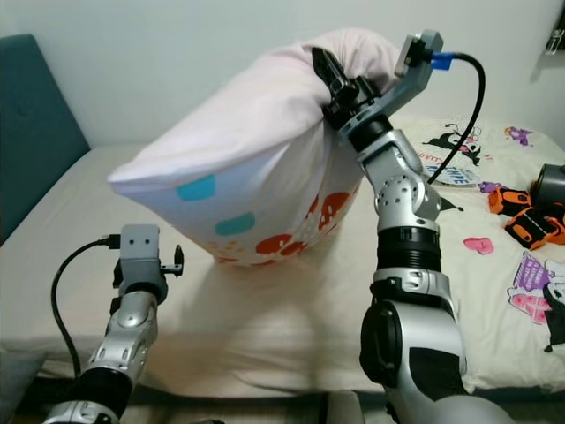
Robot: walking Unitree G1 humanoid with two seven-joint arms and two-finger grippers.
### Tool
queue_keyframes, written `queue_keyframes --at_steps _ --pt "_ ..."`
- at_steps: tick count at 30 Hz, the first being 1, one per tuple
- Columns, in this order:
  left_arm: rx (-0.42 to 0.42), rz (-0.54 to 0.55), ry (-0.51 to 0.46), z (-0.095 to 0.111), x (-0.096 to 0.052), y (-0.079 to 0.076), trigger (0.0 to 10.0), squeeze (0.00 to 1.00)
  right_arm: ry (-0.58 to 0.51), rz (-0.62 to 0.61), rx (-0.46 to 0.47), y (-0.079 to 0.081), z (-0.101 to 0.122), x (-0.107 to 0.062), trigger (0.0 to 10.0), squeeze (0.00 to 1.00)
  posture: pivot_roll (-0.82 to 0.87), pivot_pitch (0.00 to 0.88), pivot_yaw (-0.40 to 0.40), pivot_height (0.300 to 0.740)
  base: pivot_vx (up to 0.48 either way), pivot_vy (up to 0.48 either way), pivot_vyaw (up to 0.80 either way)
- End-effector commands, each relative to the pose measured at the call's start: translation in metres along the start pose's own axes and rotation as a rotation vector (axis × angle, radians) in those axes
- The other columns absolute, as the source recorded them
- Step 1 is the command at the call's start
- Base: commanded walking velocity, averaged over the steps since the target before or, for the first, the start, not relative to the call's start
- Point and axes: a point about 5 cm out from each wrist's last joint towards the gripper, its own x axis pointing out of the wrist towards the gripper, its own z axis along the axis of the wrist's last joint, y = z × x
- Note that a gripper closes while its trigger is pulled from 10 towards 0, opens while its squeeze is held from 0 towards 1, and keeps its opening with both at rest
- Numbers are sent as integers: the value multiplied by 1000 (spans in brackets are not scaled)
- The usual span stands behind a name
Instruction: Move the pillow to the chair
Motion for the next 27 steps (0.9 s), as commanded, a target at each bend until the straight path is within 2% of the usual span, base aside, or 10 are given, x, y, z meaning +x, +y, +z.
queue_keyframes --at_steps 1,5,7,11,19,27 --pt "4 -4 2 -1 0 -1 10000 0 -51 62 -26 13 13 7 0 0 -82 0 -6 680 0 0 0" --pt "6 -2 4 -3 -1 -1 10000 0 -32 58 -12 14 4 7 0 0 -81 0 -7 700 0 0 0" --pt "7 -3 10 -6 -3 -1 10000 0 1 62 3 18 -9 6 0 0 -80 0 -6 715 0 0 0" --pt "8 -7 11 -7 -4 -2 10000 0 31 73 21 23 -22 5 0 0 -78 0 -3 730 0 0 0" --pt "18 -20 6 -7 -4 -3 10000 0 67 118 30 38 -43 2 0 0 -76 0 2 740 0 0 0" --pt "13 -32 -6 -5 -4 -5 10000 0 119 191 46 57 -63 -1 0 0 -74 0 2 740 0 0 800"
